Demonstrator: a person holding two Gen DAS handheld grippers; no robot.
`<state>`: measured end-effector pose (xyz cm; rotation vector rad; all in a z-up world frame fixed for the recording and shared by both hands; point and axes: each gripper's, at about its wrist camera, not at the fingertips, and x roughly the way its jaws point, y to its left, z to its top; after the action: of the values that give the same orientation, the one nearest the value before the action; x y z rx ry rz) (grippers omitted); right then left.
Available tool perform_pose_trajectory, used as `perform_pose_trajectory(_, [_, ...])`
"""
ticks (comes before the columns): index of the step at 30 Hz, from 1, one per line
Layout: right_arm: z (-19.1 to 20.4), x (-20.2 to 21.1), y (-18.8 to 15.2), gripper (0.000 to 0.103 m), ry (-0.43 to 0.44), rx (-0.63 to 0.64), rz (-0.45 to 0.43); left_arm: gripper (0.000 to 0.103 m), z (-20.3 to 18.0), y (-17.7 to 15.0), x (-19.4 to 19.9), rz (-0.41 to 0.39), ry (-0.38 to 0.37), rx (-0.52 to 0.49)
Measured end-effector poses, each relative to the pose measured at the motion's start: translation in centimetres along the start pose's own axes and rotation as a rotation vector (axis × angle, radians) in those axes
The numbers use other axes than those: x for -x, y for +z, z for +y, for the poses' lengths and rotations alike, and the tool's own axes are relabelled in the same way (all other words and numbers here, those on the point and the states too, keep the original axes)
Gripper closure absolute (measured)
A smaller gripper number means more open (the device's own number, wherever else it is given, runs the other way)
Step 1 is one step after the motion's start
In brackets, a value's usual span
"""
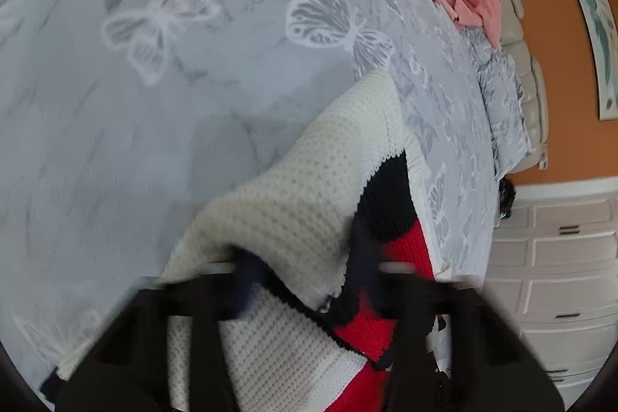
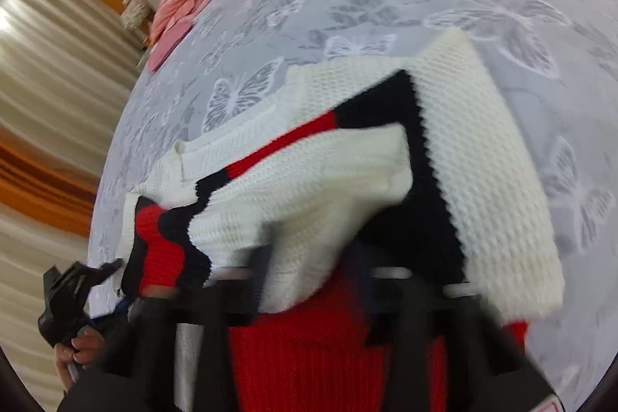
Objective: Fold small clothes
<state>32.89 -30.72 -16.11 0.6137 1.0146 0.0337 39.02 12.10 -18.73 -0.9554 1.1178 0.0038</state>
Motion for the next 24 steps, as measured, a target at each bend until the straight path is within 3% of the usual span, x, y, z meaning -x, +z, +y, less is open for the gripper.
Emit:
perform_pose_trajectory(3, [1.7, 5.7, 1.9, 0.096, 0.112, 0.051, -0.165, 0.087, -2.0, 0.0, 2.2, -0.065, -0.051, -0.081])
perform_pose_trajectory(5, [1.3, 7.4, 2.5, 0.096, 0.079, 0.094, -0.237, 0.087, -2.8, -0.3, 2.8, -0.107, -0.041, -0.133])
perform_pose_trajectory(7, [-1.0, 4.5, 2.2, 0.096, -0.06, 0.118, -0.145, 0.087, -2.6, -0.7, 1.1, -0.069, 0.0, -0.161])
perform_pose_trajectory(9, [-4.4, -0.1, 1.1, 0.096, -0.148, 0.062, 0.039, 0.088, -1.7, -1.4, -1.1, -0.018, 0.087, -0.164])
perform_pose_trajectory(13, [-3.2, 2.3, 0.8, 0.096, -0.076, 0.104, -0.064, 0.087, -1.4, -2.4, -0.9, -0.06, 0.097, -0.181])
perform_pose_trajectory(14, [-3.4, 1.8, 0.8, 0.096, -0.086, 0.105, -0.055, 0.087, -1.2, -2.4, -1.1, -0.056, 0.111, -0.183])
perform_pose_trajectory(16, [-4.6, -0.7, 0.6, 0.096, -0.151, 0.1, 0.048, 0.087, -0.9, -2.4, -1.6, -0.048, 0.135, -0.204])
perform_pose_trajectory(20, [-3.6, 1.7, 0.4, 0.096, -0.068, 0.092, -0.035, 0.087, -1.9, -2.3, -0.8, -0.085, 0.157, -0.248])
perform_pose_trajectory(21, [-3.6, 1.3, 0.2, 0.096, -0.095, 0.116, -0.036, 0.087, -1.8, -2.1, -0.8, -0.087, 0.159, -0.241])
perform_pose_trajectory(23, [-4.7, -0.8, -0.2, 0.094, -0.154, 0.12, 0.055, 0.086, -0.9, -1.8, -1.2, -0.067, 0.159, -0.215])
perform_pose_trajectory(24, [-4.9, 0.0, -0.4, 0.094, -0.134, 0.105, 0.026, 0.086, -0.8, -1.9, -1.2, -0.065, 0.158, -0.222])
